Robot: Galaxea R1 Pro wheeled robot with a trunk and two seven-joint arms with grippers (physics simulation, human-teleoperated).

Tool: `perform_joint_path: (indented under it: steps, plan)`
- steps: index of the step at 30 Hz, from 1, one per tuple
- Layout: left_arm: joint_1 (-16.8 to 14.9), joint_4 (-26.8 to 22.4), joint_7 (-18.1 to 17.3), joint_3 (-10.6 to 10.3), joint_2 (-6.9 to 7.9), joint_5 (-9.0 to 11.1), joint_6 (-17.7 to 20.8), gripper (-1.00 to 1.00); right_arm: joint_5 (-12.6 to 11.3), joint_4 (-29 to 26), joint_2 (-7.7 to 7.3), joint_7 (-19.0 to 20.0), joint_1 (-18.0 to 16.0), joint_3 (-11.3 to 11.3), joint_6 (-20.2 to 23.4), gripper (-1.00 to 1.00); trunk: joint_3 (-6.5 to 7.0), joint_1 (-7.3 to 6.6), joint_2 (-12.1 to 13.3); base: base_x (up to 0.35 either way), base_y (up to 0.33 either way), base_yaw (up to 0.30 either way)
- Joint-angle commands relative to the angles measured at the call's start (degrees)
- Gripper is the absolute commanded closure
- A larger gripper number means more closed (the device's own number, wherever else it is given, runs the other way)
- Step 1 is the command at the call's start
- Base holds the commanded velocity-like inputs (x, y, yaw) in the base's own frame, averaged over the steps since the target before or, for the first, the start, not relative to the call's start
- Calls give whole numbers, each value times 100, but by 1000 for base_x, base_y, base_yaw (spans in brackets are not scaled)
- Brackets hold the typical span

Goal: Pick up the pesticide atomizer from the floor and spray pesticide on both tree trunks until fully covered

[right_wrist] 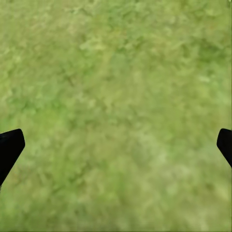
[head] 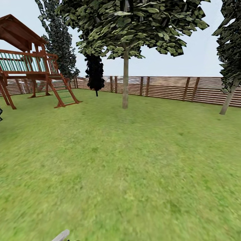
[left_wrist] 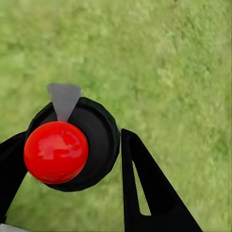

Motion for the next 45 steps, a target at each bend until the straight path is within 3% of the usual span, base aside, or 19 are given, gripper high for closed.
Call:
perform_joint_path:
  steps: [1,45]
  plan:
    - [-8,-2,6,-48,9,59,-46,100,-60,6,-1,53,-6,-16,-8,-100,-11,7,-11,332,0,0]
    - [-8,-2,6,-46,9,59,-46,100,-68,-38,-4,53,-6,-16,-2,-100,-11,7,-11,331,0,0]
